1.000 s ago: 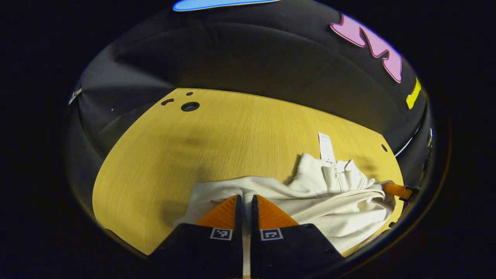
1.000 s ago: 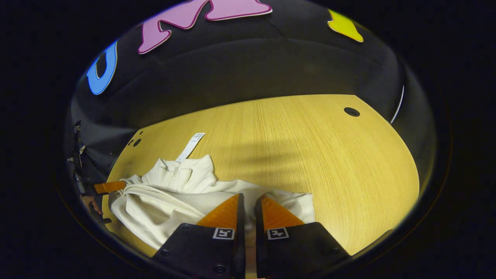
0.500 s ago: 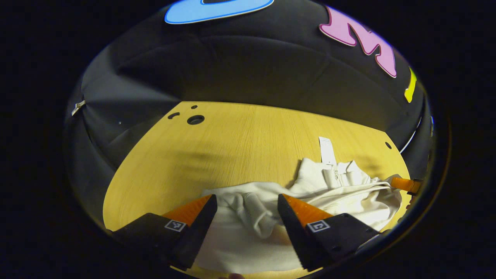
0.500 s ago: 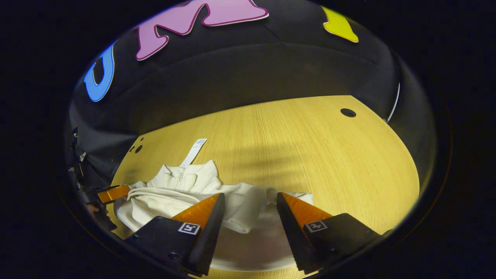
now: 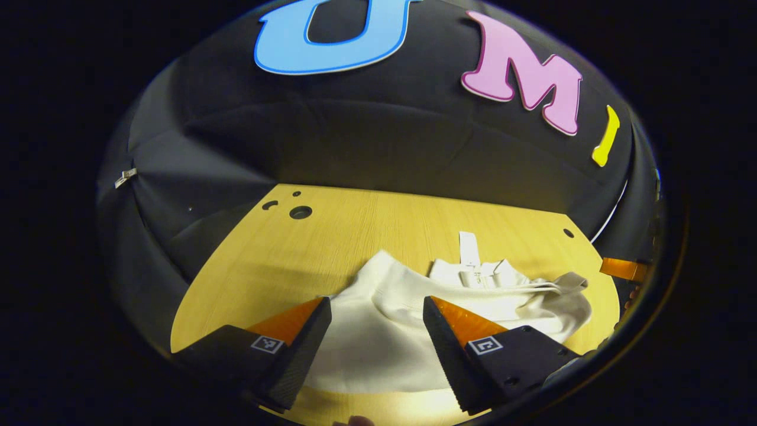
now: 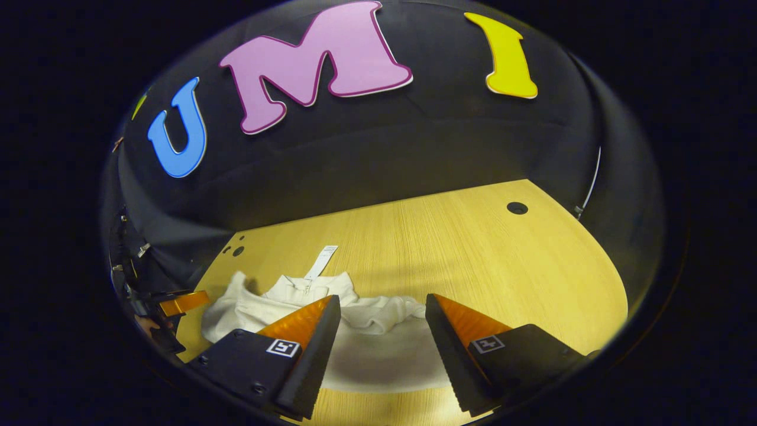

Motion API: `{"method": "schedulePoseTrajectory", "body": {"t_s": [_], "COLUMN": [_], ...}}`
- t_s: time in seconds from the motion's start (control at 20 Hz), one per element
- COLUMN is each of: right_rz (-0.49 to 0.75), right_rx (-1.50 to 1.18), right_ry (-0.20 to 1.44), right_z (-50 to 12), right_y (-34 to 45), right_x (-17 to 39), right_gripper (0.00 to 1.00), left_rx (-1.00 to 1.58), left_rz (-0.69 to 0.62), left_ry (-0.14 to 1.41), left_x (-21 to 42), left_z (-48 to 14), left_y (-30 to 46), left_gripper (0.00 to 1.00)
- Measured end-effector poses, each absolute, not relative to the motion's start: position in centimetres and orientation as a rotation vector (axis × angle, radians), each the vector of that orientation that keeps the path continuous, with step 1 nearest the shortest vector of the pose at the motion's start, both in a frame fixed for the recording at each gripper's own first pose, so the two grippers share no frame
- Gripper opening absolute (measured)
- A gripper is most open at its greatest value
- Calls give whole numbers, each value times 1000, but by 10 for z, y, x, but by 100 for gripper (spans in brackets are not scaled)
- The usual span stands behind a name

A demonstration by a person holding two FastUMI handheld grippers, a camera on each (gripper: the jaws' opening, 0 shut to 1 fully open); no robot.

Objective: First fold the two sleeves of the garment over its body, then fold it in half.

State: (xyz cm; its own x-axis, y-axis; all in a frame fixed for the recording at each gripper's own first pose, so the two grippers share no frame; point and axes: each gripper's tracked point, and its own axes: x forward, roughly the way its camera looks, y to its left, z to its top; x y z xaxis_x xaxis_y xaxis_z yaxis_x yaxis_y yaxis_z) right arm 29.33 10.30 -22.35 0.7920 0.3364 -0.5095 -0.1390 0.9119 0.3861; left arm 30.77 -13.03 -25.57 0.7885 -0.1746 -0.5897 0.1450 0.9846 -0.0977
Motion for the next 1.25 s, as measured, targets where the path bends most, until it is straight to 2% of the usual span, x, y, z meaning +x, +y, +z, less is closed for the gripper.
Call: {"method": "schedulePoseTrajectory", "body": {"t_s": [0.55, 0.95, 1.25], "right_rz": [342, 378, 382], "right_rx": [336, 318, 321], "right_ry": [545, 562, 591], "right_z": [-178, -181, -190], "right_y": [105, 114, 119], "right_x": [211, 158, 146], "right_gripper": [89, 89, 89], "left_rx": [-40, -55, -44], "left_rz": [-253, -302, -318], "left_ry": [569, 622, 675], "left_x": [226, 175, 157], "left_z": [-202, -215, -231], "left_y": [-140, -149, -150], "left_gripper": [97, 97, 97]}}
